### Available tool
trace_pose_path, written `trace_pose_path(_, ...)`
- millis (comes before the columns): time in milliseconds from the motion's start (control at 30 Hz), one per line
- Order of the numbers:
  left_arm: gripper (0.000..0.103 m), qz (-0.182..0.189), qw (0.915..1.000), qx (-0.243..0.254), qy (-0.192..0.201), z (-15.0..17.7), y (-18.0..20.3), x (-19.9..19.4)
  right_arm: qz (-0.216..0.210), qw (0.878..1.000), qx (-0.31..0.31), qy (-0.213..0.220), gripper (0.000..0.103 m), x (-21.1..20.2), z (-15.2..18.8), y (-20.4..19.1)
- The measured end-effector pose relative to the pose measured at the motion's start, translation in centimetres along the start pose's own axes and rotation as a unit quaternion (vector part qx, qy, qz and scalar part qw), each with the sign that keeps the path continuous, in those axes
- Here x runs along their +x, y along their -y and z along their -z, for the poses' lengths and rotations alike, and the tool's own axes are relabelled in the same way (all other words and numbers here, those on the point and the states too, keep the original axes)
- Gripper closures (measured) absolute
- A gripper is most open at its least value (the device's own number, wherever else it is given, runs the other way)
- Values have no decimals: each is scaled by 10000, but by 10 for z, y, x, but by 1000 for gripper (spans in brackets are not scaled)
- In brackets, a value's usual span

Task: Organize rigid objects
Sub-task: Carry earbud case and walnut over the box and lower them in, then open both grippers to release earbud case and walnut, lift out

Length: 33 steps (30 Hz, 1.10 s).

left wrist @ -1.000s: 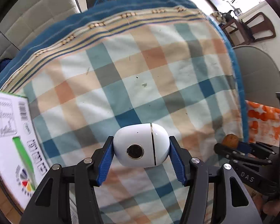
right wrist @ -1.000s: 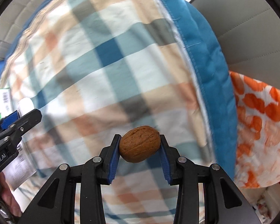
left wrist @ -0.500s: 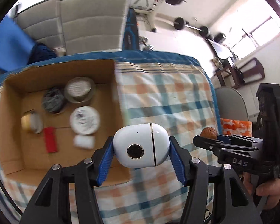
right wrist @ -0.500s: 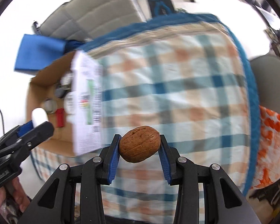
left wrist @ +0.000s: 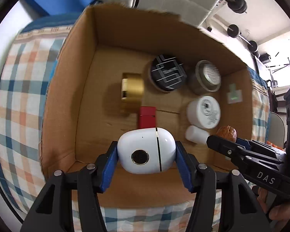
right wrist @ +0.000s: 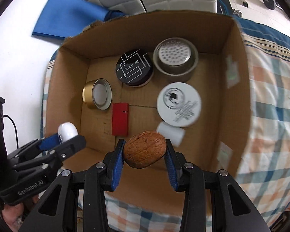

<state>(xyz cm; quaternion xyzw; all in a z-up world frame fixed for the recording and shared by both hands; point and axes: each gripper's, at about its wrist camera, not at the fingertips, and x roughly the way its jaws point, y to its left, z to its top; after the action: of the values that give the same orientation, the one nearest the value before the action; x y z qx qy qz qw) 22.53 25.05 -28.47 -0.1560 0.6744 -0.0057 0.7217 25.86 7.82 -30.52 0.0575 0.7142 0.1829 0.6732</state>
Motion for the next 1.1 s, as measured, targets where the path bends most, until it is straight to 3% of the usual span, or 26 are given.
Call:
trace_pose_path(267,48,-112,9994,-110,-306,-19,-22,34,334,9992,90,-196,60,52,-24,-8)
trace_pose_path(400,48,-198,9993,-51,-305,-20,-23,33,397,9991,34,-141,41,53,-22,-12)
trace_pose_path(500,47,-240,9994,-14,-238,-18,-20,29,590,9982,-62,-21,39,48,-19,-17)
trace_pose_path(567,35,-230,9996,4,-185,-16,-20,25,630,9980,-54,4,38,43,-15,-18)
trace_pose_path(667,34,-247,9997,19,-66,-13,-17,17,773,9970,-49,30,35,39,-13,-19)
trace_pose_path(800,20,-511,9981,134,306,-4,-13,-7,1196,9927,-49,142,21,27,-2,-18)
trace_pose_path(933,0,-933,9934,288,600,5,-7,-21,1627,9858,108,406,8,13,16,-10)
trace_pose_path(1100,0,-962,9919,308,767,17,-3,-36,1689,9835,290,585,0,-9,34,-1)
